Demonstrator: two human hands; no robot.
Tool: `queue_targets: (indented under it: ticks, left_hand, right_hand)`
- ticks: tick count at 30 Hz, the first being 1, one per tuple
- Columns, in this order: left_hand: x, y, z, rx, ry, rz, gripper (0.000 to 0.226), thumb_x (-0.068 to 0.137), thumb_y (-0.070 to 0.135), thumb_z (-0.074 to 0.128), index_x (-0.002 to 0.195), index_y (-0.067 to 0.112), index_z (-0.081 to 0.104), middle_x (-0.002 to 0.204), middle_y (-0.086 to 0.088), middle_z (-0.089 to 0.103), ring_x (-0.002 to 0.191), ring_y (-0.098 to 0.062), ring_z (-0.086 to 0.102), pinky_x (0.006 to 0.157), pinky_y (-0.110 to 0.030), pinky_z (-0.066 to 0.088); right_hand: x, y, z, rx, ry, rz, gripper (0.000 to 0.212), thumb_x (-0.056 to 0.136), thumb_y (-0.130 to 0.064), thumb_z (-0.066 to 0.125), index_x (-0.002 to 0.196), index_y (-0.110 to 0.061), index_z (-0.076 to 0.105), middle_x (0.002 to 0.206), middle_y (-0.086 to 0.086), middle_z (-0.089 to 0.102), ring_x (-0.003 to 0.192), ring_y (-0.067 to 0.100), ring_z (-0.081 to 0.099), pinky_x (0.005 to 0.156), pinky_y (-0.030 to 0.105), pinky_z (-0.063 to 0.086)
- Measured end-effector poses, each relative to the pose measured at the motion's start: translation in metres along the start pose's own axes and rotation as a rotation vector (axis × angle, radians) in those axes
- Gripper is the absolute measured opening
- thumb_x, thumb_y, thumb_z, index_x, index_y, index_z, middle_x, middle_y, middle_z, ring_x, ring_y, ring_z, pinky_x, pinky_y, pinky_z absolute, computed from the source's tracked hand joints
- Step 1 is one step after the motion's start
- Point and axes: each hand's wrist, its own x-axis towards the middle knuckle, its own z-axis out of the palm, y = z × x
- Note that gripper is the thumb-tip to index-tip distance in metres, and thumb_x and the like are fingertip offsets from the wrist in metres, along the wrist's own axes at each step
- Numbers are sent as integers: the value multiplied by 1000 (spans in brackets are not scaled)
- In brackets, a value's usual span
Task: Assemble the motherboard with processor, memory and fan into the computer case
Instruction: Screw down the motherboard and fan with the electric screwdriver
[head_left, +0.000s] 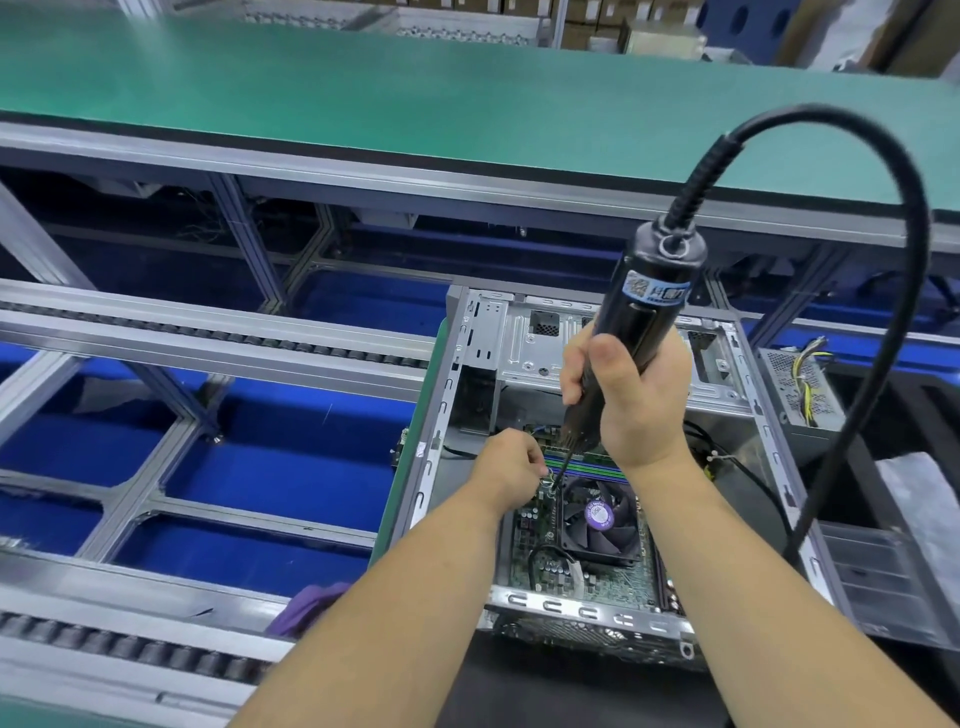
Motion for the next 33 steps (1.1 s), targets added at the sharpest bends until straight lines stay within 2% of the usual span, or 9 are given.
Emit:
queue_targets:
  ticks: [5,8,13,19,21,25,28,30,33]
  left_hand:
    - [1,0,1,20,-1,16,20,92,13,68,72,15,64,78,-2,62,79,-18,57,70,-27,44]
    - [0,1,0,23,-7,21,19,93,12,67,74,14,64,77,-2,61,77,-17,55,69,-26,42]
    - [0,2,0,34,-10,29,19,94,11,65,75,15,65,78,0,62,77,-16,56,68,-26,43]
    - [-5,5,-3,-25,-24,21,14,92,9,62,80,13,67,79,-2,64,76,-17,57,73,-31,50]
    - [-8,6,-4,-44,-28,19,16,90,7,60,77,14,66,75,-1,63,74,-18,57,71,-30,50]
    - [-12,8,-5,-56,14,-4,22,84,9,52,66,16,62,69,-2,64,64,-18,52,62,-28,46]
    - [-15,11,-4,-73,89,20,35,91,24,50,57,16,47,53,4,49,54,-18,40,56,-28,36]
    - [-16,14,-4,-85,104,76,37,94,31,47,61,14,48,57,0,51,56,-21,42,57,-31,36]
    - [-21,24,-6,-228,95,129,46,95,41,39,75,7,60,76,-13,67,62,-22,51,61,-34,41]
  right_hand:
    - [0,-1,-2,10,-4,-4,71,85,-65,66,77,4,55,53,18,52,44,27,49,52,31,41]
    - [0,0,-1,15,-14,2,75,84,-67,67,77,7,55,52,19,51,44,25,48,51,31,40]
    - [-1,-5,-4,37,17,-6,72,78,-75,68,75,-5,53,52,18,51,43,26,48,51,33,40]
    - [-1,-11,2,-10,-2,47,94,65,-84,71,78,8,52,61,23,54,51,29,51,53,41,42]
    - [0,-15,2,-19,16,61,87,67,-79,74,82,4,52,63,19,54,53,28,52,54,40,45]
    - [-1,-21,-6,-20,154,64,56,76,-44,70,81,8,53,59,15,54,50,28,52,53,37,46]
    - [-8,-29,-8,37,239,68,48,75,-42,68,82,3,53,58,11,54,48,26,51,53,35,46]
    - [-11,-37,-9,62,259,36,43,76,-42,67,81,-2,54,58,10,55,47,24,51,53,33,45]
    - [1,-56,-7,95,246,-72,33,80,-41,68,84,-11,55,57,3,57,44,21,52,52,27,45]
